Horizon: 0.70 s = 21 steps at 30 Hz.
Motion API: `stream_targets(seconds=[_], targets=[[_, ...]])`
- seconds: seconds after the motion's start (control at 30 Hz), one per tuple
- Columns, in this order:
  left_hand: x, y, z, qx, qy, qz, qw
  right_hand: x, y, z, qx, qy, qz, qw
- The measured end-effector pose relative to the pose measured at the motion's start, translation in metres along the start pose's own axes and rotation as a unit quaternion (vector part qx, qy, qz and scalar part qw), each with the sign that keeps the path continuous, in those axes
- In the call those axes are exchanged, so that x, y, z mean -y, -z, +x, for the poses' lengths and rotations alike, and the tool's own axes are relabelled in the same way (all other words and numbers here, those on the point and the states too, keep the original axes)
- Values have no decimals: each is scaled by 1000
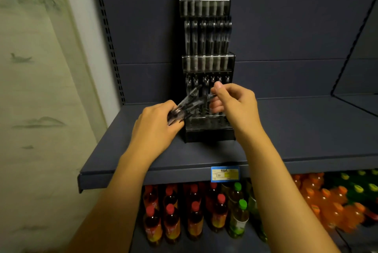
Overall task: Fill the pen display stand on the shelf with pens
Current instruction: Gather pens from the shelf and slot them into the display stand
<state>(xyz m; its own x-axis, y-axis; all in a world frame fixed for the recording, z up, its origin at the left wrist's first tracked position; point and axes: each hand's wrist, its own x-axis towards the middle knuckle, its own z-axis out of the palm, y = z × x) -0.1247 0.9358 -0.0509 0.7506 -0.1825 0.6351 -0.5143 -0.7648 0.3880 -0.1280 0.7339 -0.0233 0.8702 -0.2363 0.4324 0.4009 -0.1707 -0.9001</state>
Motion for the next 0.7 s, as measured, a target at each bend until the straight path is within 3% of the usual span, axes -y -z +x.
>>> stream_targets(seconds=[0.13,0.43,0.7], targets=[[-8,-8,-9,-5,-15,10,1000,-5,2,-9,23,-49,53,997],[-27,-22,-12,-39,-21,87,995,-12,28,2,157,-114,111,975],[-26,-29,0,-6,-18,80,997,-19,33,22,143,-133,180,964]])
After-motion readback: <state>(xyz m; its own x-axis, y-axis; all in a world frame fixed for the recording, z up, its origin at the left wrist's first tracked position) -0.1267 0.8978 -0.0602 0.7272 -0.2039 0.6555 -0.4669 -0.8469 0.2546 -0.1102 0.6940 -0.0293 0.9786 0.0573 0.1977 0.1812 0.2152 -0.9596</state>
